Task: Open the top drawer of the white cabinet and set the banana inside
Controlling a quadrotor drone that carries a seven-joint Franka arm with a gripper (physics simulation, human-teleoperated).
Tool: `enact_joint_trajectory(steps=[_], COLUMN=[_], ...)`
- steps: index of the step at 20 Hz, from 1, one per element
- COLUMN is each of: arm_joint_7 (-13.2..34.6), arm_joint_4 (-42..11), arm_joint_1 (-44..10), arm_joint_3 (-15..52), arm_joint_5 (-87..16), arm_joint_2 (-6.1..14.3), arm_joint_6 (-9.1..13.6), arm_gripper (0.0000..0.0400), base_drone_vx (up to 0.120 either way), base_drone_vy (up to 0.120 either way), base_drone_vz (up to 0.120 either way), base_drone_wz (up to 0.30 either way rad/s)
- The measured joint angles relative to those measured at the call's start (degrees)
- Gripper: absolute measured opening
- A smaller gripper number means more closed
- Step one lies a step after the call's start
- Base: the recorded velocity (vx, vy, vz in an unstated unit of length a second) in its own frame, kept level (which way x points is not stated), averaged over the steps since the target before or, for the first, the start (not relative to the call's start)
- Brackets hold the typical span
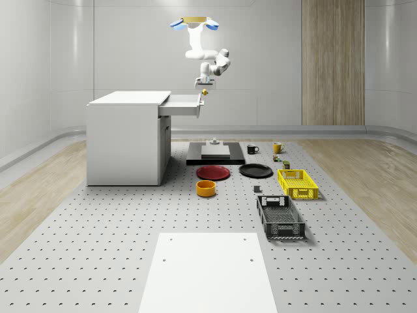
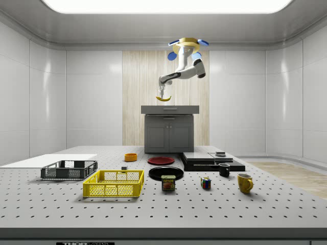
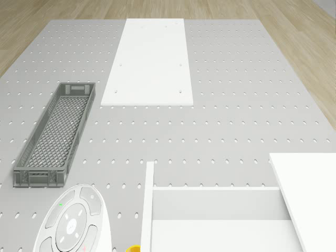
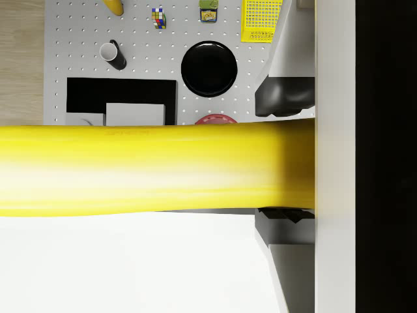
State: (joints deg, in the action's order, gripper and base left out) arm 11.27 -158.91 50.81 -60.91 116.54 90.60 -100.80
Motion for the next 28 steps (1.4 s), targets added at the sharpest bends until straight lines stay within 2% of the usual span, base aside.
enact_joint_trajectory(steps=[20, 24, 28], arm_joint_7=[0.0, 0.0, 0.0], arm_joint_4=[0.0, 0.0, 0.0], arm_joint_1=[0.0, 0.0, 0.0], arm_joint_3=[0.0, 0.0, 0.0], arm_joint_5=[0.0, 0.0, 0.0], arm_joint_2=[0.0, 0.0, 0.0], arm_joint_6=[0.0, 0.0, 0.0], arm_gripper=[0.0192, 0.0192, 0.0192], base_drone_vx=[0.000, 0.000, 0.000], base_drone_vy=[-0.120, -0.120, -0.120], base_drone_vz=[0.000, -0.080, 0.000], base_drone_wz=[0.000, 0.000, 0.000])
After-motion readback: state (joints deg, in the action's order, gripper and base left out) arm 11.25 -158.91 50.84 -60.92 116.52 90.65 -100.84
